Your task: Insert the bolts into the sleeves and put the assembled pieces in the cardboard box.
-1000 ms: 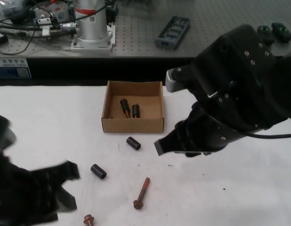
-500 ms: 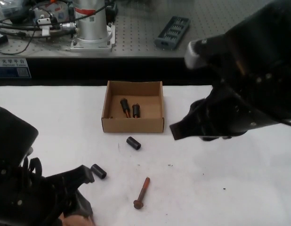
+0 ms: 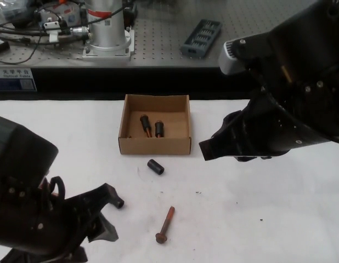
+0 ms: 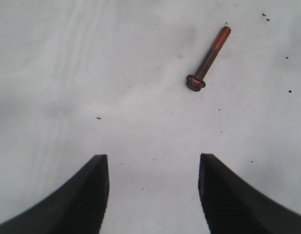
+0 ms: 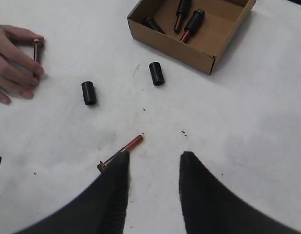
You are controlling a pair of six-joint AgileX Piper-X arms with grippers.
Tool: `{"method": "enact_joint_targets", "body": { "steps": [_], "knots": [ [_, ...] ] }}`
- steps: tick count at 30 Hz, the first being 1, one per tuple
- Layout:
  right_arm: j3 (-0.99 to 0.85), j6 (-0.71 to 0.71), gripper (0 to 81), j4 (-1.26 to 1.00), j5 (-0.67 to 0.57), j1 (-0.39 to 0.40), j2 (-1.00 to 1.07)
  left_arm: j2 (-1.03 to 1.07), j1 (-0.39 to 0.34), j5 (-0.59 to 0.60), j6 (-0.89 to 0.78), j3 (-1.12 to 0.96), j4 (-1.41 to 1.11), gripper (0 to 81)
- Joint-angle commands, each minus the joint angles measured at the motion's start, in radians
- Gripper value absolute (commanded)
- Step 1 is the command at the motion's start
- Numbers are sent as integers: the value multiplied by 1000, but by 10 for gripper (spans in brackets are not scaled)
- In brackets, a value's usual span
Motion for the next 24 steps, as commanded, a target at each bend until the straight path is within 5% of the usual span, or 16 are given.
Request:
{"method": "enact_joint_targets", "body": {
  "steps": [1, 11, 24],
  "knots": [
    [-3, -8, 259, -2, 2, -8, -11, 3, -6, 1, -18, -11, -23, 410],
    [101, -8, 259, -7, 2, -8, -11, 20, 8, -121, -16, -11, -59, 410],
    [137, 23, 259, -27, -93, -5, -47, 121, 245, -223, 177, -66, -48, 410]
  ]
}}
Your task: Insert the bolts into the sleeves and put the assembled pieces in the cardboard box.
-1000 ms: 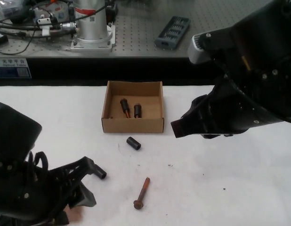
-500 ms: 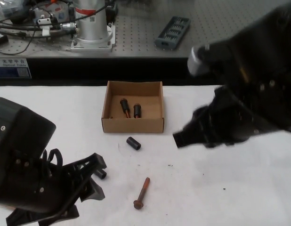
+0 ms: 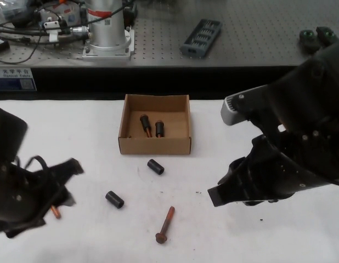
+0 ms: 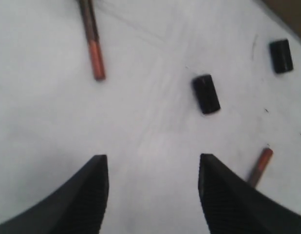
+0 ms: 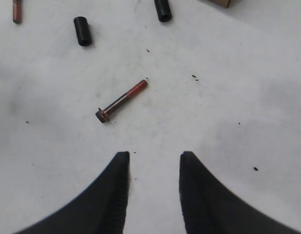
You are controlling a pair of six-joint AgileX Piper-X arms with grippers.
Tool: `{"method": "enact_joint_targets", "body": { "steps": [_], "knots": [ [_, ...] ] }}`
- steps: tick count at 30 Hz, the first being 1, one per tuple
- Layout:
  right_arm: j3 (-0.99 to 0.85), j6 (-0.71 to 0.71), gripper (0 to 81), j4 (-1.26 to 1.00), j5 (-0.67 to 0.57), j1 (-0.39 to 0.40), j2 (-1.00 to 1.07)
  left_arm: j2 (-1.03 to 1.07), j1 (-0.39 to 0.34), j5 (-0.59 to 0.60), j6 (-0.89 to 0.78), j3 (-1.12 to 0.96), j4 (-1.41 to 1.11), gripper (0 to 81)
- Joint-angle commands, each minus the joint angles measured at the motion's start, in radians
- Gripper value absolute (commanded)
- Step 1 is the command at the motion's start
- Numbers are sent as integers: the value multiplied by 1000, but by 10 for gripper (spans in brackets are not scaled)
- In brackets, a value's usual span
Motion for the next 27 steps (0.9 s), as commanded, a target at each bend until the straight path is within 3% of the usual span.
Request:
{"method": "enact_joint_targets", "body": {
  "steps": [1, 13, 20, 27],
  "knots": [
    [-2, 4, 259, -19, -20, -5, -25, 68, 52, -21, 69, -55, 15, 410],
    [-2, 4, 259, -22, -20, -5, -43, 313, 58, -114, 219, -299, 174, 410],
    [-2, 4, 259, -22, -20, -5, -43, 383, 106, -112, 165, -332, 174, 407],
    [-2, 4, 259, -25, -20, -5, -43, 443, 122, -100, 158, -339, 171, 349]
  ]
}}
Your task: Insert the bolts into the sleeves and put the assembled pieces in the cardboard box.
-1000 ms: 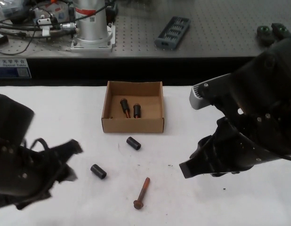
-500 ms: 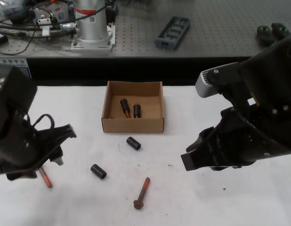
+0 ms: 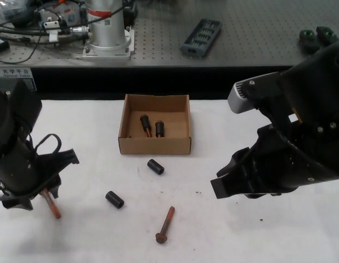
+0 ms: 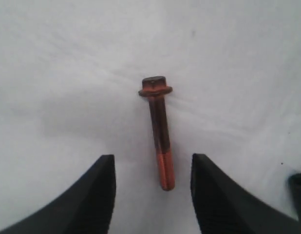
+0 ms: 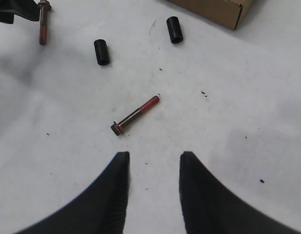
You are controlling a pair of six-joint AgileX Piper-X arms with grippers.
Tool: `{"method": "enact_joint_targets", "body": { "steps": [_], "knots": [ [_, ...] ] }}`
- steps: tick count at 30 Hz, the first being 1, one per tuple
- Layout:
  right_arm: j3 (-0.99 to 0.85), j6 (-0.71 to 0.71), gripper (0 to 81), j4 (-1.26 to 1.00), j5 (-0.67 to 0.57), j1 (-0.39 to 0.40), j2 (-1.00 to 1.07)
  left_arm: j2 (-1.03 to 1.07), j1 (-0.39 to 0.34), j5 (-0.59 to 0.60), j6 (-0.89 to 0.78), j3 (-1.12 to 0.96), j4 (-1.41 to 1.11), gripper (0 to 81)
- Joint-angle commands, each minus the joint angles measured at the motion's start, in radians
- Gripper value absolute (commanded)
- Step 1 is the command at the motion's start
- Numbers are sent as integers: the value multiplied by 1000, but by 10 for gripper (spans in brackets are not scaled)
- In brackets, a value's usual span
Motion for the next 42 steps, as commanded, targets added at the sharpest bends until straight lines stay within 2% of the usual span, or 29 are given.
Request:
{"method": "enact_joint_targets", "body": {
  "steps": [1, 6, 15, 22, 25, 31, 37, 42],
  "knots": [
    [-2, 3, 259, -14, -14, -5, -12, 33, 3, 5, -26, -21, -1, 349],
    [-2, 3, 259, -24, -14, -5, -12, 82, 3, 35, -95, -41, -4, 349],
    [-2, 3, 259, -15, -14, -5, -12, 170, 3, 35, -95, -103, 3, 349],
    [-2, 85, 259, -5, -71, -5, -12, 197, 3, -13, -102, -103, 35, 341],
    [-2, 85, 259, -5, -71, -5, -12, 197, 7, -26, -122, -103, 22, 272],
    [-2, 85, 259, -7, -78, -5, -12, 197, 16, -10, -137, -103, 18, 22],
    [-2, 69, 258, -11, -78, -5, -12, 195, 32, 42, -173, -103, 15, 6],
    [-2, -72, 230, -51, -90, -12, 7, 128, 40, 57, -72, -103, -63, 6]
  ]
}}
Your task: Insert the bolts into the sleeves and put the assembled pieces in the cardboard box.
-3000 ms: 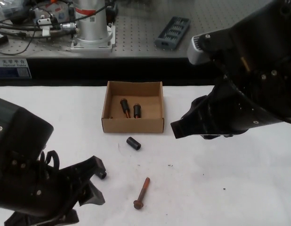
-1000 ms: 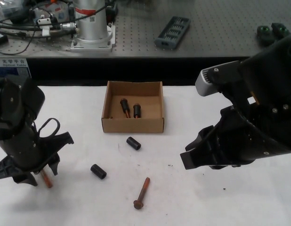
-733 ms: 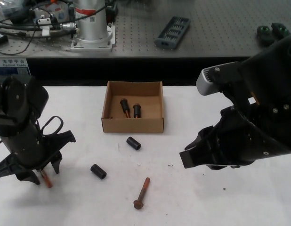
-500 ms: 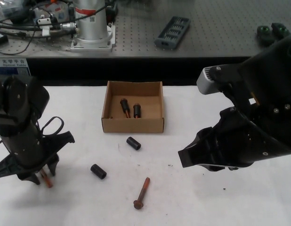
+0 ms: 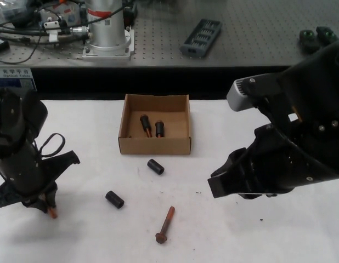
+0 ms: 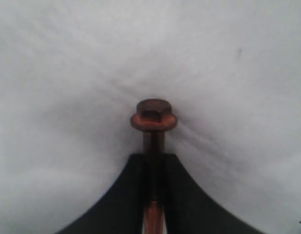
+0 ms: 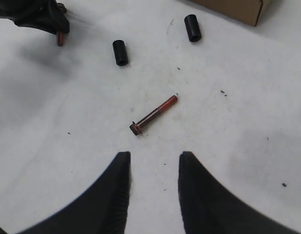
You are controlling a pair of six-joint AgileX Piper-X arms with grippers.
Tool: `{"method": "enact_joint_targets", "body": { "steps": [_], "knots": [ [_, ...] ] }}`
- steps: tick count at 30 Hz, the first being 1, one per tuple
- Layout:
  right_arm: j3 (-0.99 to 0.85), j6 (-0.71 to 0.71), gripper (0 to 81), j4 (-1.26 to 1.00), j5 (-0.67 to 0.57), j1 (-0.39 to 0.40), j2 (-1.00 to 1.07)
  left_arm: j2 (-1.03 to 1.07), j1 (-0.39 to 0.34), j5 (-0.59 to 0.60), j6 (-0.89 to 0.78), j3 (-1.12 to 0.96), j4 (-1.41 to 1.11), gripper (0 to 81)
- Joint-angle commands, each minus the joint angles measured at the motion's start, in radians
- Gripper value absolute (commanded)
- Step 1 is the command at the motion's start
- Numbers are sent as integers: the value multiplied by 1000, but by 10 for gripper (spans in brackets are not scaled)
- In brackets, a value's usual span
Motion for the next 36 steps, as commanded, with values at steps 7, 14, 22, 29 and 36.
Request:
{"method": "enact_joint_targets", "body": {
  "steps": [7, 14, 22, 29, 36],
  "knots": [
    [-97, -87, 215, 2, -155, -14, 225, -233, 38, 80, 169, 9, -233, 6],
    [-363, -161, 217, 89, -206, -9, 510, -535, 85, 198, 163, 243, -474, 6],
    [-626, -174, 347, 225, -176, 24, 739, -867, 178, 304, 147, 484, -517, 6],
    [-768, -171, 319, 300, -156, 79, 885, -1061, 183, 309, 141, 534, -514, 6],
    [-903, -175, 319, 331, -70, 108, 1002, -1196, 183, 311, 143, 534, -506, 6]
  ]
}}
